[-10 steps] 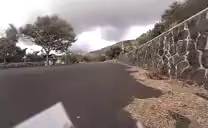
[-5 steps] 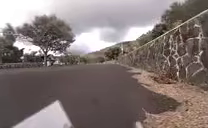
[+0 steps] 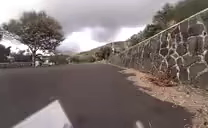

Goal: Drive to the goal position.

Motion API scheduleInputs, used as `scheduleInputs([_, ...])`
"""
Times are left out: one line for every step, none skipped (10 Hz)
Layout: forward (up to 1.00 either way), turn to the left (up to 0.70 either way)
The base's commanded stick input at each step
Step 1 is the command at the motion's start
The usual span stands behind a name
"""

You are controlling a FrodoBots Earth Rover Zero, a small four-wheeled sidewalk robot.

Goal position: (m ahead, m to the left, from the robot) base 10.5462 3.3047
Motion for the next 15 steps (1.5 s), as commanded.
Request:
scheduleInputs([1.0, -0.35])
scheduleInputs([1.0, -0.35])
scheduleInputs([1.0, -0.35])
scheduleInputs([1.0, -0.35])
scheduleInputs([1.0, -0.21])
scheduleInputs([1.0, 0.0])
scheduleInputs([1.0, 0.0])
scheduleInputs([1.0, 0.0])
scheduleInputs([1.0, 0.0])
scheduleInputs([1.0, 0.0])
scheduleInputs([1.0, 0.0])
scheduleInputs([1.0, 0.0])
scheduleInputs([1.0, 0.0])
scheduleInputs([1.0, 0.0])
scheduleInputs([1.0, 0.0])
